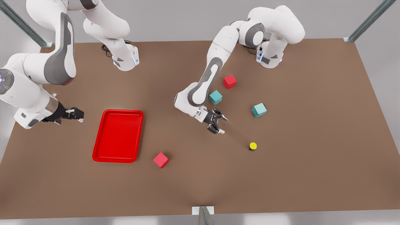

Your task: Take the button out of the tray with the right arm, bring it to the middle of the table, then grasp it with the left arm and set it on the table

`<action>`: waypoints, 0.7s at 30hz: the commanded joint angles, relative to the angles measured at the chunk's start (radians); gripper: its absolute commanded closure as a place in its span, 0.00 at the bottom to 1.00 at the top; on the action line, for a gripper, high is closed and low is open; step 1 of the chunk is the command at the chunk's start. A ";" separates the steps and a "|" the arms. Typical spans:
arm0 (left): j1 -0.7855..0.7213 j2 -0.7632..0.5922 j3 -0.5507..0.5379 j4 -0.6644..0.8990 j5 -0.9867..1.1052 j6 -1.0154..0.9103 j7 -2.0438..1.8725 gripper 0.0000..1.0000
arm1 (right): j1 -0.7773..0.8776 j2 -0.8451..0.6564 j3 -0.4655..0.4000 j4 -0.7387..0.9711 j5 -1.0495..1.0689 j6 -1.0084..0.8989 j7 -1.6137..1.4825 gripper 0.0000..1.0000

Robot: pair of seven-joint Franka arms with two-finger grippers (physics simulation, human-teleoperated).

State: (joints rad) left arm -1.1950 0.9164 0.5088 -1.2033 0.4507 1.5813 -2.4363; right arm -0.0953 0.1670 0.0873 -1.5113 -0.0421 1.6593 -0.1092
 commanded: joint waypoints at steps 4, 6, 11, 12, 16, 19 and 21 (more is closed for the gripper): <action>0.437 -0.491 -0.016 -0.007 -0.435 -0.119 1.594 0.00 | 0.016 0.025 0.000 0.002 -0.001 0.042 -0.010 0.00; 0.587 -0.491 -0.015 -0.010 -0.575 -0.116 2.107 0.00 | 0.011 0.026 -0.001 0.000 -0.001 0.043 -0.010 0.00; 1.123 -0.841 -0.532 -0.444 -0.509 0.194 2.640 0.00 | 0.008 0.055 -0.001 0.000 0.001 0.063 -0.010 0.00; 1.129 -0.829 -0.533 -0.432 -0.501 0.166 2.630 0.00 | 0.008 0.057 -0.001 0.000 0.001 0.063 -0.010 0.00; 1.144 -0.837 -0.541 -0.444 -0.488 0.149 2.631 0.00 | 0.008 0.057 -0.001 0.000 0.001 0.060 -0.010 0.00; 1.144 -0.835 -0.541 -0.444 -0.486 0.148 2.631 0.00 | 0.006 0.057 -0.001 0.000 0.001 0.063 -0.010 0.00; 1.146 -0.835 -0.541 -0.444 -0.486 0.147 2.631 0.00 | 0.003 0.057 -0.001 0.000 0.004 0.068 -0.010 0.00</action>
State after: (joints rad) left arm -0.0538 0.0822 -0.0319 -1.6480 -0.0388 1.6991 -0.7589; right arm -0.0911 0.2250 0.0858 -1.5119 -0.0407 1.7221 -0.1159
